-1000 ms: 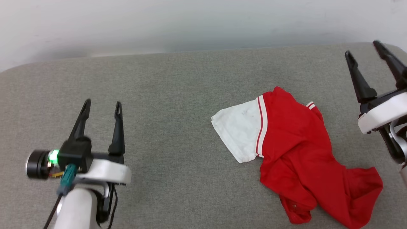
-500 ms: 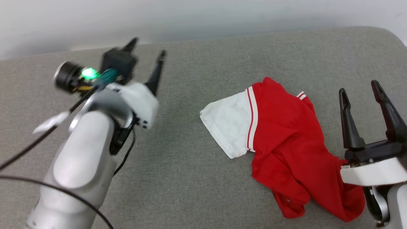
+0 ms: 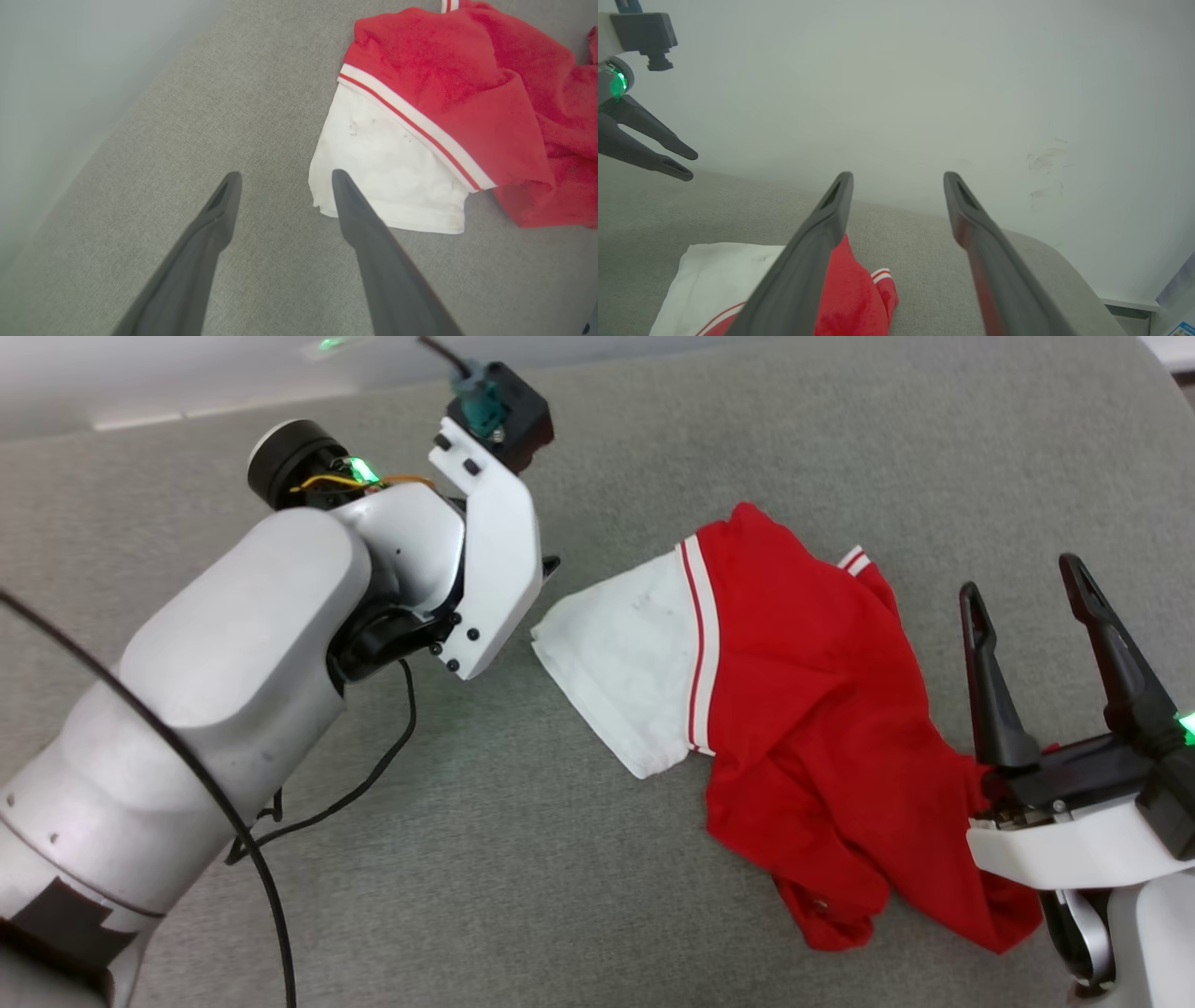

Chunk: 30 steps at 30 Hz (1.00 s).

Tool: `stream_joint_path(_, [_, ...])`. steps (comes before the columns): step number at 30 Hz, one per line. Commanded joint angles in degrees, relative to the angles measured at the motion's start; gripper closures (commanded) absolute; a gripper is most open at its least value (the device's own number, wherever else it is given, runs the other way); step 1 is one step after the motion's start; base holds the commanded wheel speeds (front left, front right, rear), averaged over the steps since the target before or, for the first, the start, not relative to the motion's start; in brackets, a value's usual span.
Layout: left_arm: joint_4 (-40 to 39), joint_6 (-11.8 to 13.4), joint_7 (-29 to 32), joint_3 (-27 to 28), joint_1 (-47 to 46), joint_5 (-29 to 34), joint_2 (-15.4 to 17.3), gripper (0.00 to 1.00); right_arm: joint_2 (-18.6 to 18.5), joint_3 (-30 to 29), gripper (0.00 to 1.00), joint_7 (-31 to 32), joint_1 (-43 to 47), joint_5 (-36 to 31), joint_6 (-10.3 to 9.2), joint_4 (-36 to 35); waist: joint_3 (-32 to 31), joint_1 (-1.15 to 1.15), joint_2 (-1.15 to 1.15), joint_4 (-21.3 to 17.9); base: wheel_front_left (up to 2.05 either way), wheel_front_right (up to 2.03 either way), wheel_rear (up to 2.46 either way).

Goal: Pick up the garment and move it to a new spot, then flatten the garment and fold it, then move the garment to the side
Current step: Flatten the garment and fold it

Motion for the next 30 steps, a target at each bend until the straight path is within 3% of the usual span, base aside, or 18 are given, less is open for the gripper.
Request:
stream_joint_path(1, [0.4,0.0,2.7,-2.4,-2.4,-2.0,0.5,0.00,0.3,0.5,0.00,-0.1,-1.4,-0.7,-0.04,-0.2,2.5,0.00,0.00,-1.8,0.00,0.00,0.00])
stream_joint_path(3, [0.5,0.0,5.7,-6.4,-4.5,-4.0,0.9,0.00,0.4,1.0,0.00,-0.1,-2.4,-0.8,-0.04,-0.5,3.8,0.00,0.00,-2.6,0.00,0.00,0.00])
stream_joint_path(4, [0.7,0.0,9.1,-12.3,-7.2,-6.6,1.8,0.00,0.5,1.5,0.00,-0.1,-3.6,-1.3,-0.04,-0.5,5.7,0.00,0.00,-3.6,0.00,0.00,0.00])
stream_joint_path(5, [0.9,0.0,9.3,-13.9,-8.0,-7.4,2.0,0.00,0.7,1.6,0.00,-0.1,-4.0,-1.5,-0.04,-0.5,6.3,0.00,0.00,-3.9,0.00,0.00,0.00])
stream_joint_path(15, [3.5,0.0,9.2,-23.0,-8.5,-12.5,3.2,0.00,1.2,2.9,0.00,-0.1,-6.6,-1.9,-0.04,0.7,8.8,0.00,0.00,-5.4,0.00,0.00,0.00])
stream_joint_path(16, [3.3,0.0,9.0,-23.2,-8.4,-12.3,3.3,0.06,1.1,2.8,0.00,-0.1,-6.8,-2.0,-0.04,0.9,8.8,0.00,0.00,-5.3,0.00,0.00,0.00])
stream_joint_path(17, [3.2,0.0,8.5,-23.4,-8.5,-12.2,3.3,0.83,1.1,2.7,0.00,-0.1,-7.0,-2.0,-0.04,1.1,8.8,0.00,0.00,-5.2,0.00,0.00,0.00])
stream_joint_path(18, [3.1,0.0,8.2,-23.5,-8.4,-12.2,3.1,1.00,1.1,2.7,0.00,-0.1,-7.0,-2.1,-0.04,1.4,8.6,0.00,0.00,-4.9,0.00,0.00,0.00])
stream_joint_path(24, [1.4,0.0,4.1,-23.2,-10.2,-13.9,4.9,1.00,1.1,1.8,0.00,-0.1,-5.2,-2.5,-0.04,2.2,5.5,0.00,0.00,-2.5,0.00,0.00,0.00])
stream_joint_path(30, [-0.7,0.0,2.6,-23.3,-7.8,-16.2,12.6,1.00,1.5,-0.4,0.00,-0.1,-2.0,-2.6,-0.04,2.6,1.8,0.00,0.00,1.0,0.00,0.00,0.00])
